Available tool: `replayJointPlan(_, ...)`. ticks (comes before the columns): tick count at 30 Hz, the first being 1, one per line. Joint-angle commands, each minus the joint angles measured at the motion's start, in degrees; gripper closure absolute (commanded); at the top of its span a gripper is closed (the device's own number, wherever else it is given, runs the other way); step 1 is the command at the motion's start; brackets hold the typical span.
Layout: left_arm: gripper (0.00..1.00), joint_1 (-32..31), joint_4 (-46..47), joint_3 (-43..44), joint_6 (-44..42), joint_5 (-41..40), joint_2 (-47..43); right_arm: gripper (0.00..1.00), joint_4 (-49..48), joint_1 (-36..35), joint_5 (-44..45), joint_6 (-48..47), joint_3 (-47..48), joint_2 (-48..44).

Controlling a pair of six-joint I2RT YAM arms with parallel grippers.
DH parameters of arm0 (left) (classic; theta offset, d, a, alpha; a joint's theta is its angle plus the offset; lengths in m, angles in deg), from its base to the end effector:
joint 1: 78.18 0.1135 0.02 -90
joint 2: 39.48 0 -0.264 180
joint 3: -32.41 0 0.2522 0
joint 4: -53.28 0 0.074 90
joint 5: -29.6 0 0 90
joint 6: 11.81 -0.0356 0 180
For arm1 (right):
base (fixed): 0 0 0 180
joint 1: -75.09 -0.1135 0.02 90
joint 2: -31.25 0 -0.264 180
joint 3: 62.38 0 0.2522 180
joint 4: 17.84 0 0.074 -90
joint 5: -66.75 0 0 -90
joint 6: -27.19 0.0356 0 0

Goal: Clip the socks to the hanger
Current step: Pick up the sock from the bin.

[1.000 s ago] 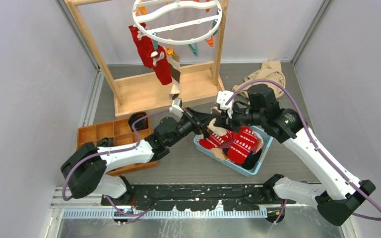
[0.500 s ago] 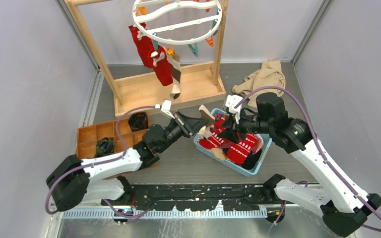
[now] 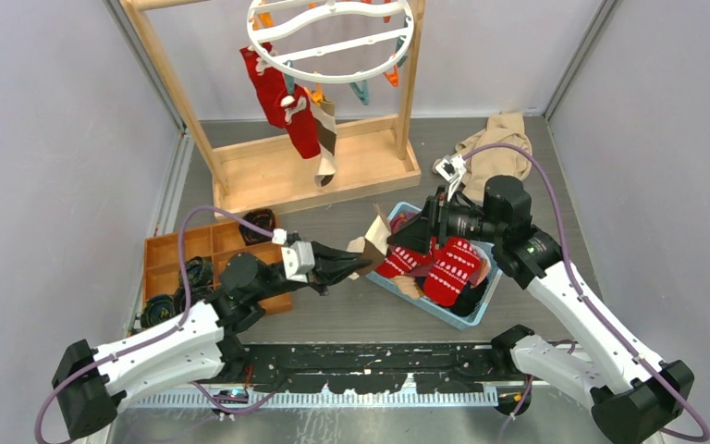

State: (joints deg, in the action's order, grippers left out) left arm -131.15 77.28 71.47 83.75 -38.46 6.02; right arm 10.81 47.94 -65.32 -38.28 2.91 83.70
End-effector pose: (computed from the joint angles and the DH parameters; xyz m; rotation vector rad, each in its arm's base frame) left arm 0.1024 -0.1578 0.3058 0.8539 1.0725 -1.1086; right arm 0.1685 0.1132 0.3515 -0.5956 1.8863 1.2834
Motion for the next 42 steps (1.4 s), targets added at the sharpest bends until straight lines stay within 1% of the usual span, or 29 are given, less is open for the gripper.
replayJointPlan(1,1.00,0.1,-6.3,2.8,-12.9,8.2,-2.4,0.22,-18.1,0.0,-5.1,14.5,-0.8,-0.1)
replayJointPlan(6,1.00,0.2,0.6,1.0,-8.8,7.5,-1.3,0.21,-24.0,-0.2,-7.0,17.6,-1.4,0.0)
replayJointPlan(9,1.00,0.1,6.4,-0.1,-6.3,7.1,0.1,0.24,-24.3,-0.4,-7.9,17.4,-1.6,-0.2)
replayJointPlan(17,1.00,0.1,13.1,-1.7,-2.9,5.7,2.2,0.32,-22.5,-1.1,-10.6,13.9,-1.8,-1.3)
replayJointPlan(21,1.00,0.1,14.9,-2.8,-1.5,3.7,2.4,0.48,-20.0,-1.3,-11.9,9.6,0.2,-1.5)
replayJointPlan(22,1.00,0.1,14.9,-3.1,-1.2,2.9,2.4,0.53,-18.2,-1.3,-12.3,8.2,1.0,-1.6)
replayJointPlan(25,1.00,0.1,14.7,-3.5,-0.6,2.1,2.4,0.74,-13.1,-1.5,-13.0,3.2,3.3,-1.4)
replayJointPlan(27,1.00,0.1,14.5,-3.5,-0.1,1.6,2.7,0.90,-10.3,-1.5,-13.1,0.0,4.7,-1.3)
replayJointPlan(28,1.00,0.1,14.3,-3.5,0.2,1.4,2.8,0.95,-9.2,-1.5,-13.0,-1.3,5.3,-1.2)
replayJointPlan(30,0.99,0.1,14.1,-3.5,0.9,0.9,3.1,0.99,-6.0,-1.5,-12.7,-5.1,6.8,-1.2)
replayJointPlan(31,0.95,0.1,13.9,-3.5,1.3,0.4,3.1,0.99,-3.2,-1.5,-12.0,-8.1,7.8,-1.0)
replayJointPlan(32,0.88,0.1,13.5,-3.6,2.8,-1.4,3.0,0.99,-0.1,-1.6,-11.2,-11.7,9.5,-0.7)
replayJointPlan(34,0.63,0.1,11.0,-4.1,5.9,-5.0,1.9,0.99,7.5,-1.5,-9.5,-19.9,12.0,0.0)
replayJointPlan(35,0.56,0.1,8.1,-4.2,7.0,-6.5,0.7,0.99,10.7,-1.5,-8.5,-23.3,13.6,0.4)
replayJointPlan(36,0.45,0.1,4.1,-4.0,6.8,-7.5,-1.5,0.99,14.9,-1.6,-7.1,-27.7,15.5,0.8)
replayJointPlan(37,0.35,0.1,-0.1,-3.6,6.3,-8.1,-3.5,0.99,17.0,-1.6,-6.3,-31.6,16.4,1.3)
replayJointPlan(38,0.28,0.1,-6.3,-3.1,5.5,-8.5,-5.6,0.99,21.4,-1.6,-4.7,-36.6,18.5,1.9)
replayJointPlan(39,0.27,0.1,-9.1,-2.4,4.7,-9.0,-7.6,0.99,24.6,-1.5,-3.7,-39.2,20.0,2.6)
replayJointPlan(40,0.25,0.1,-13.4,-1.9,3.9,-9.3,-9.8,0.99,27.4,-1.4,-3.0,-44.1,21.5,3.4)
replayJointPlan(42,0.22,0.1,-17.9,-0.8,2.1,-8.6,-13.2,0.99,33.0,-1.5,-2.1,-50.4,24.2,5.2)
